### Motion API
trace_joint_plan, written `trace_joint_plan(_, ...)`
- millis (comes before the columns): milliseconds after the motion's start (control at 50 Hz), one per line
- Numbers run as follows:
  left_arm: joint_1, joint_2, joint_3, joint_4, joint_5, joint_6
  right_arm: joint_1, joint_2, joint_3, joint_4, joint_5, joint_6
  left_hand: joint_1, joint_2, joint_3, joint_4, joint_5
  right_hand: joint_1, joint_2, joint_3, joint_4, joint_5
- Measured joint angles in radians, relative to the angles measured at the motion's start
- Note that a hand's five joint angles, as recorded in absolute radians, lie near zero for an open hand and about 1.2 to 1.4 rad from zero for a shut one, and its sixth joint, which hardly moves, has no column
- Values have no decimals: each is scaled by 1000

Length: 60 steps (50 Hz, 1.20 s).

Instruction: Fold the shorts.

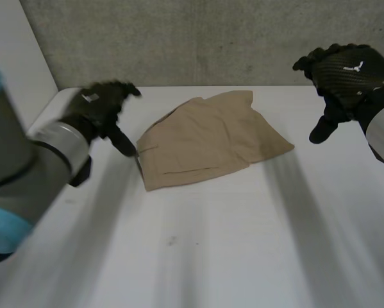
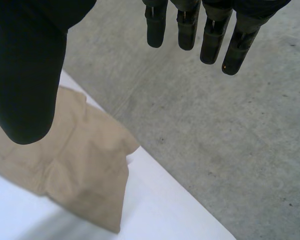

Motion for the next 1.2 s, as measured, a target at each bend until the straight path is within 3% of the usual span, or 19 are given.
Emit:
trace_joint_plan(260,-56,-375,112,138,-5,254,14,51,20,-5,0,-56,87,88,89,85,88,0,0,0,0,0)
trace_joint_plan(420,-53,-536,214,172,-4,286,15,71,20,-7,2,-53,99,111,109,106,111,0,0,0,0,0)
trace_joint_plan(720,-50,-601,282,178,0,282,13,115,19,-10,3,-55,228,230,231,226,223,0,0,0,0,0)
trace_joint_plan(800,-47,-604,288,182,0,283,13,124,19,-11,3,-55,461,453,443,439,418,0,0,0,0,0)
trace_joint_plan(920,-42,-601,292,206,0,283,14,134,19,-11,4,-55,461,453,443,439,418,0,0,0,0,0)
trace_joint_plan(940,-40,-601,292,215,0,283,14,137,20,-11,4,-55,632,645,642,639,613,0,0,0,0,0)
trace_joint_plan(1140,-39,-609,283,225,-1,284,14,142,22,-10,6,-55,629,641,639,635,613,0,0,0,0,0)
trace_joint_plan(1200,-39,-596,269,221,-3,284,14,142,22,-10,6,-55,363,396,407,399,395,0,0,0,0,0)
